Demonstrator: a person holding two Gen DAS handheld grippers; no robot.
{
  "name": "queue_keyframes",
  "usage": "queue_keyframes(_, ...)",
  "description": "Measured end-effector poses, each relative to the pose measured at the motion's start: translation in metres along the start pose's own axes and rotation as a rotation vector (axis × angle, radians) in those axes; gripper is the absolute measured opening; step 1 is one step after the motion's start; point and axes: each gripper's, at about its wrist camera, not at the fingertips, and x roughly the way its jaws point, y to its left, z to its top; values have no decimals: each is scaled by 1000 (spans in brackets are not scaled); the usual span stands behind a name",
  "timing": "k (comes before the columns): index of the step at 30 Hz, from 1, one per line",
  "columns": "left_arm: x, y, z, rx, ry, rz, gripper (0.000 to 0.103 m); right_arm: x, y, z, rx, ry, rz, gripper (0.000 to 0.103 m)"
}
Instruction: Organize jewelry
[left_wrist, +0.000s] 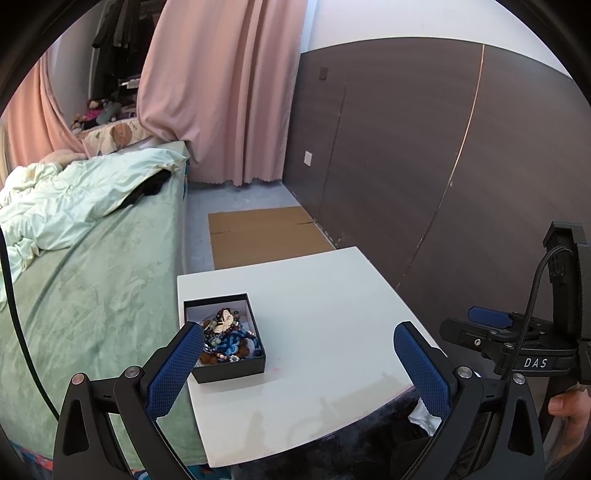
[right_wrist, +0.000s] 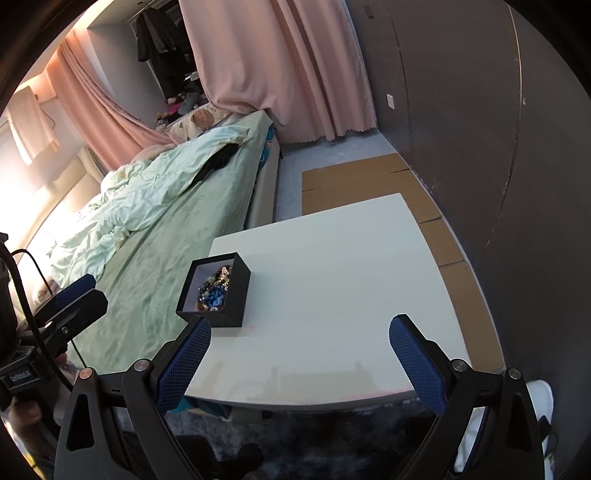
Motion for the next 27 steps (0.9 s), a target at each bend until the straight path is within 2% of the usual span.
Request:
queue_keyframes(8, 3, -1, 1, -8, 12, 4, 103, 0, -1, 2, 4, -3, -16, 98)
queue_keyframes(27, -5, -1, -1, -4, -34, 44, 103, -1, -2, 0, -4, -10, -24, 98)
